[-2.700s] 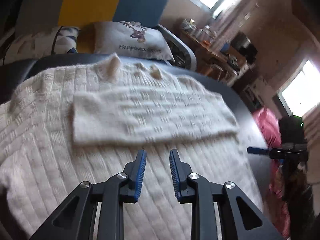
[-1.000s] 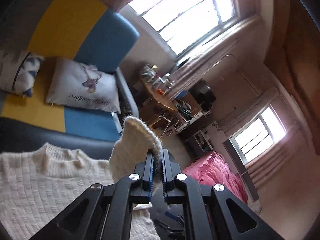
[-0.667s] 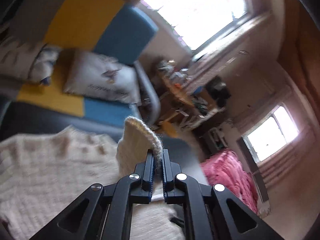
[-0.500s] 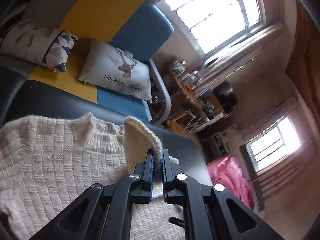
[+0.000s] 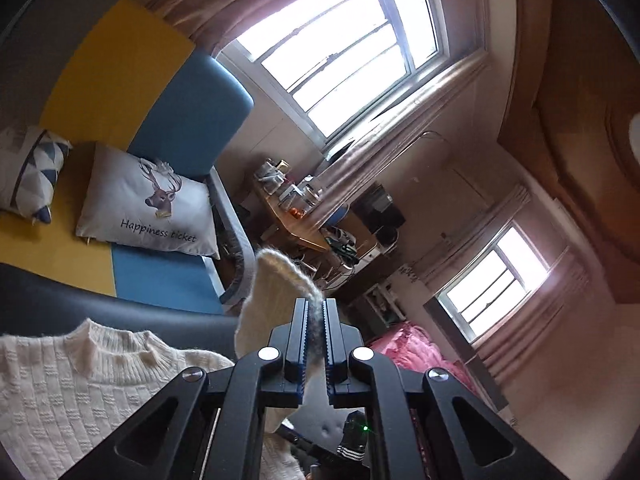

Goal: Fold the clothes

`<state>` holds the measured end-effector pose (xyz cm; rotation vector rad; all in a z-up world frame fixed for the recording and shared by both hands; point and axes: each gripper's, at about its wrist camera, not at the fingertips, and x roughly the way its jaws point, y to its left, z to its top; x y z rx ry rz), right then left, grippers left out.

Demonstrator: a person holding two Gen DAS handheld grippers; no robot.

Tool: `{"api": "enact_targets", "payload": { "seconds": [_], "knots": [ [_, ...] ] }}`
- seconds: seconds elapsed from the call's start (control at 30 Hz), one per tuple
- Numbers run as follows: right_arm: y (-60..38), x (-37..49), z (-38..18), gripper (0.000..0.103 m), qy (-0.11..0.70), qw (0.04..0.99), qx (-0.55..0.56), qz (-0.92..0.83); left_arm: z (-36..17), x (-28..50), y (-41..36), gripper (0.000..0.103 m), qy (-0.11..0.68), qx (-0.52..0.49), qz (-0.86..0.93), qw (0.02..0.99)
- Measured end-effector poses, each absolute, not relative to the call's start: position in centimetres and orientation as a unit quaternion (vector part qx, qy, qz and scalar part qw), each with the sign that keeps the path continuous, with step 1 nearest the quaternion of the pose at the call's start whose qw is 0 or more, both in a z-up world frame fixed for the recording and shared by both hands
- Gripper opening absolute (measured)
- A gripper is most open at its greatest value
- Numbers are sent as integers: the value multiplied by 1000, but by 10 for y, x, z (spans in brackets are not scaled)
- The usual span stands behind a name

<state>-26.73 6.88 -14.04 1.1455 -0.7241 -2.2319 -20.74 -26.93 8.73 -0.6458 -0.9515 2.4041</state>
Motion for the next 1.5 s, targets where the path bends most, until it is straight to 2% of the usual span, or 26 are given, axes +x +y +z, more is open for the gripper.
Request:
{"api": "enact_targets", "payload": {
  "seconds": [0.13, 0.2, 0.37, 0.4, 0.47, 0.5, 0.6, 0.9, 1.07, 1.37, 1.47, 1.5],
  "knots": [
    [87, -270, -148, 101, -304, 237, 421, -821, 75, -201, -277, 5, -324, -255, 889, 199],
    [90, -269, -150, 101, -313, 236, 421, -818, 50, -198, -284, 5, -319, -284, 888, 170],
    [75, -269, -150, 101, -272, 241, 429, -827, -38, -182, -312, 5, -318, -376, 866, 88],
    [72, -269, -150, 101, -262, 240, 430, -830, -54, -174, -321, 2, -340, -385, 854, 81],
    [68, -269, -151, 101, -244, 238, 433, -834, -86, -157, -340, 5, -383, -402, 829, 67],
    [66, -270, -152, 101, -236, 237, 434, -837, -102, -148, -349, 11, -405, -410, 815, 60],
    [62, -265, -152, 101, -213, 233, 434, -844, -132, -124, -365, 19, -461, -413, 784, 45],
    [53, -265, -154, 101, -185, 227, 434, -852, -155, -161, -351, 29, -538, -422, 724, 97],
    [51, -264, -153, 103, -178, 229, 430, -855, -173, -179, -329, 29, -569, -437, 692, 78],
    [51, -262, -154, 103, -180, 235, 423, -857, -187, -187, -325, 30, -654, -392, 646, 26],
    [49, -261, -154, 103, -176, 234, 422, -858, -177, -189, -320, 23, -614, -386, 689, 1],
    [48, -261, -154, 103, -175, 233, 422, -858, -170, -190, -317, 12, -586, -386, 712, -9]
  ]
}}
